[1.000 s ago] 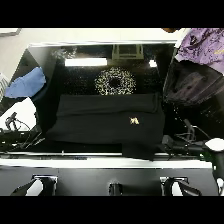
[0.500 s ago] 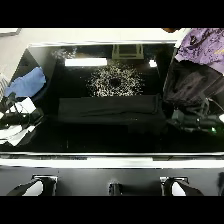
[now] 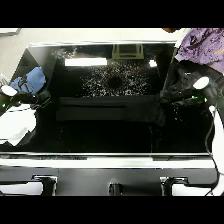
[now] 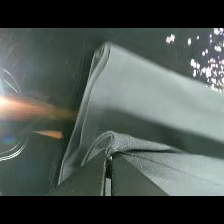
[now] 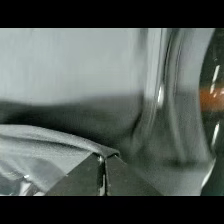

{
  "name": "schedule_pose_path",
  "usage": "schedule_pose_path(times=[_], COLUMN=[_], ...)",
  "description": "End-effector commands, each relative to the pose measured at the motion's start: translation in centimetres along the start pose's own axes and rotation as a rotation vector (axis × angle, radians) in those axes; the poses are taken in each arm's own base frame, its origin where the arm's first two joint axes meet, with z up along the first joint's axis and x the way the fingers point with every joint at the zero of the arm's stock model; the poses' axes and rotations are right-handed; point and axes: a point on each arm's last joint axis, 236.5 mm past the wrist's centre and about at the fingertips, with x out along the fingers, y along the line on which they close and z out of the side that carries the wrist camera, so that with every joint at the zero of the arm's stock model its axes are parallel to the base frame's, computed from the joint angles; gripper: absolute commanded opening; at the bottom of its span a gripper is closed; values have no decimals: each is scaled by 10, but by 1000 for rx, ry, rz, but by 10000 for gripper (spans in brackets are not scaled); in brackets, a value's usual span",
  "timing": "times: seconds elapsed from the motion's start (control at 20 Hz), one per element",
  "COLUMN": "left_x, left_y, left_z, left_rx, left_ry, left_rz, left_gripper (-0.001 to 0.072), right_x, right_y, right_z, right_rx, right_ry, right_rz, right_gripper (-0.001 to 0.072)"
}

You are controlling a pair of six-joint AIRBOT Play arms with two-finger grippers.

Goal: Fold the clothes and pants, and hang the long-sleeved shirts on hangers.

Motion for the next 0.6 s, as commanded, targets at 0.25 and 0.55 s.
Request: schedule_pose_path(times=[0.25, 0.55], left_x=[57, 66], left_y=[3, 3], left_z=[16, 13], left_rx=[3, -5], left_ry=[79, 91], left_rz=[12, 15], left_gripper=[16, 397], right_x=[50, 62], right_y=[-21, -25], right_z=[32, 27], right_rx=[11, 90], right_ry=[48, 80], right_rz=[-29, -24], right_gripper=[27, 291])
